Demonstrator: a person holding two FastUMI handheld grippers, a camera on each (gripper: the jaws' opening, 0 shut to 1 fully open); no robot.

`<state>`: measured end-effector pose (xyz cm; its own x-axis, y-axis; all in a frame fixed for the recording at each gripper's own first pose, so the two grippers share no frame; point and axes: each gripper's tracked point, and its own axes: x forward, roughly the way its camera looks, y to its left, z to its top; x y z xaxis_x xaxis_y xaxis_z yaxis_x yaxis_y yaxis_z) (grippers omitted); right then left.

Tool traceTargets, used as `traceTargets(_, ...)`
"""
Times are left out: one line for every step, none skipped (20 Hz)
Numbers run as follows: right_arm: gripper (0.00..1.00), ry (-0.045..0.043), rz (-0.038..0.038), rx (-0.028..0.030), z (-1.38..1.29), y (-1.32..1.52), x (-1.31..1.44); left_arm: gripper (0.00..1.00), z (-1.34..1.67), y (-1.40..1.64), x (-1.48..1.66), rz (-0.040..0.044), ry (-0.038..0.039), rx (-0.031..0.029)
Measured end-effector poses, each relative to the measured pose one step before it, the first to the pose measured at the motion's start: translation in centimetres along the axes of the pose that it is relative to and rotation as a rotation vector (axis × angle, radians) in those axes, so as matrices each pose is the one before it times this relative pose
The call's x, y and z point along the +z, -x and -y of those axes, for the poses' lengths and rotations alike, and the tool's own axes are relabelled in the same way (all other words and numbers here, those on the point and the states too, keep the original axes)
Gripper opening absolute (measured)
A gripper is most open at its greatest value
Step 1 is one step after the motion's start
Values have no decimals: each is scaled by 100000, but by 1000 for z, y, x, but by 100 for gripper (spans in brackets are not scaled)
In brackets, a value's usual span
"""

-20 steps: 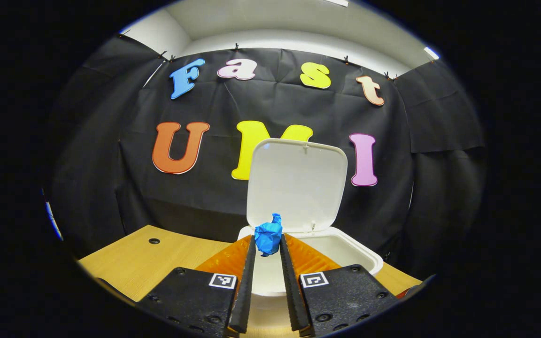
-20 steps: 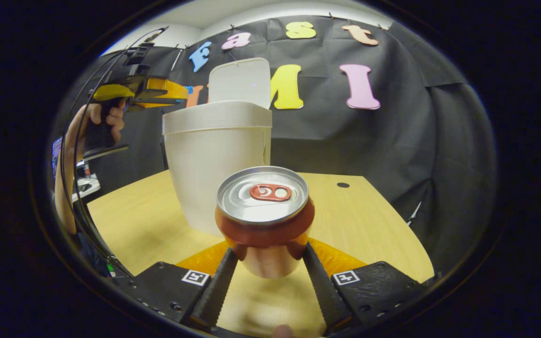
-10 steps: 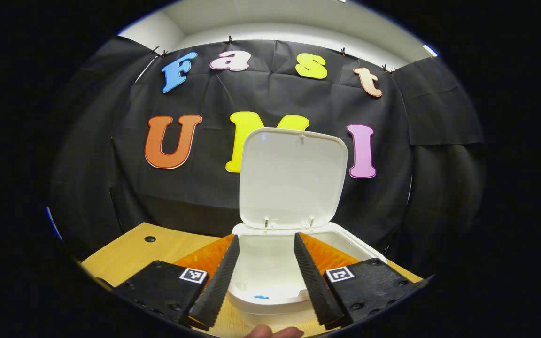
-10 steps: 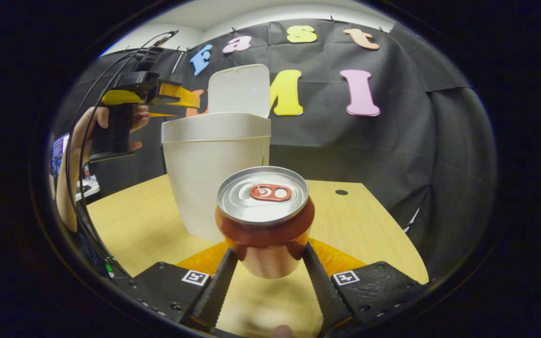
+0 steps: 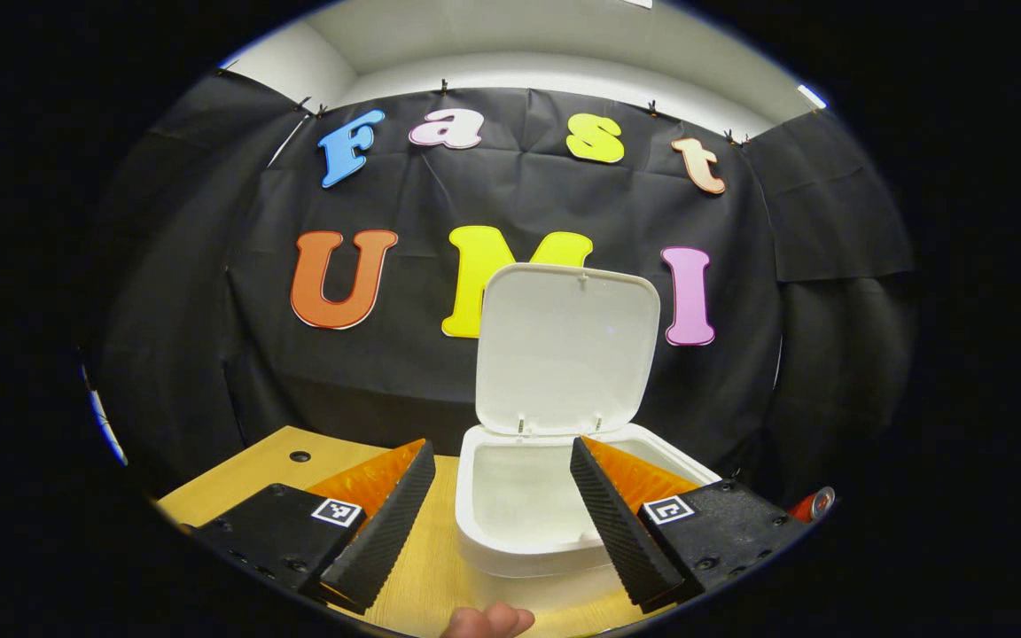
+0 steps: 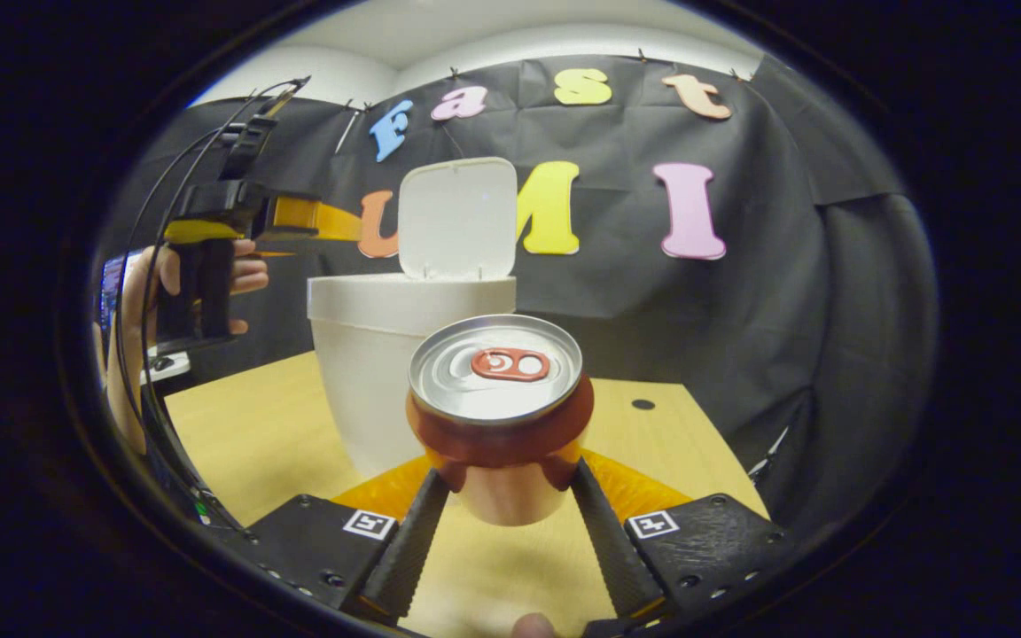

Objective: Press the lid of the desktop garbage bin to open it, pick up the crumpled paper on the desktop and throw it into the bin, then pick up the pop can on the desktop and drop it into the bin, and finally close the garbage bin lid.

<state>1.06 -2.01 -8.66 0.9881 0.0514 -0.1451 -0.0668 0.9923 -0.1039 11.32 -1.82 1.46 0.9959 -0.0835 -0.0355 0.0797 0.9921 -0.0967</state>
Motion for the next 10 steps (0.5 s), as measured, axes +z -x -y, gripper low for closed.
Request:
traceTargets(80, 643, 2020, 231, 32, -103, 1069, 99, 15, 463, -62, -13, 335, -254)
traceTargets(80, 432, 1858, 348, -109, -167, 1061, 99, -26, 435, -52, 177, -173, -83)
traceTargets(80, 1293, 2347, -176, 23, -251, 1289, 99, -153, 457, -184, -94, -564, 396)
traceTargets(80, 1564, 2100, -423, 188, -382, 1172, 99, -257, 561, -191, 144, -1068, 659)
traceTargets(80, 1234, 2190, -139, 14, -387, 1182, 99, -168, 622, -205, 390, -1246, 702)
traceTargets(80, 649, 2016, 27, -87, -496, 1197, 99, -153, 570, -141, 427, -1298, 689)
traceTargets(80, 145, 1776, 620, -243, -459, 1077, 99, -244, 598, -144, 481, -1065, 835)
traceTargets(80, -13, 1955, 1097, -389, -495, 1113, 99, -259, 526, -86, 767, -779, 912)
traceTargets(80, 570, 2041, 178, -184, -716, 1204, 99, -306, 508, -348, 8, -722, 715)
traceTargets(80, 954, 2295, -332, -21, -635, 1084, 99, -184, 474, -387, -184, -492, 362)
